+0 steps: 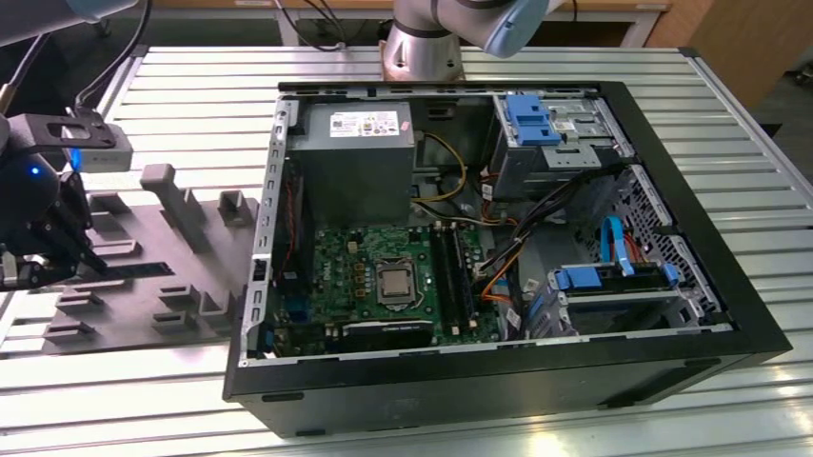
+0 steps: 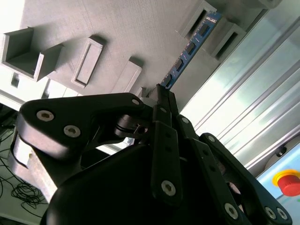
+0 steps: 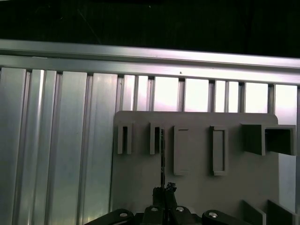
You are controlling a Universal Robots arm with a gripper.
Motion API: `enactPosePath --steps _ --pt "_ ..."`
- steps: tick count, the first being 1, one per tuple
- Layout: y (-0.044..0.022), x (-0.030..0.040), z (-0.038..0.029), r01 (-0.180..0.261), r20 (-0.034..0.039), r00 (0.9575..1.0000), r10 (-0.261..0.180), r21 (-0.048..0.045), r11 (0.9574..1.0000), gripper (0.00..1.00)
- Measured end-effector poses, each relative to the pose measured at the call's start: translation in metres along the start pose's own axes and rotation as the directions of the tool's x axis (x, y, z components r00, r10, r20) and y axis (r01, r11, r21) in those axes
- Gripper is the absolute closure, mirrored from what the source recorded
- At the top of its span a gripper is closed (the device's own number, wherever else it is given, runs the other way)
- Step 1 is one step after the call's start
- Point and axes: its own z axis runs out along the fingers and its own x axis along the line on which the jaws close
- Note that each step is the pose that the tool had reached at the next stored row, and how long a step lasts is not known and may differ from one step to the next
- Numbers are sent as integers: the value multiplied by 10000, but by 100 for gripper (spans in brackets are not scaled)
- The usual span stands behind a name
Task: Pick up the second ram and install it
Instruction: 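Pick up the second ram and move it above second insertion slot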
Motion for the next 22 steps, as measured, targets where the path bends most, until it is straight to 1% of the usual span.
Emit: enactPosePath --steps 19,22 --pt "1 -11 -49 1 9 10000 -1 3 10000 88" --pt "2 -13 -65 1 36 10000 -1 4 10000 88"
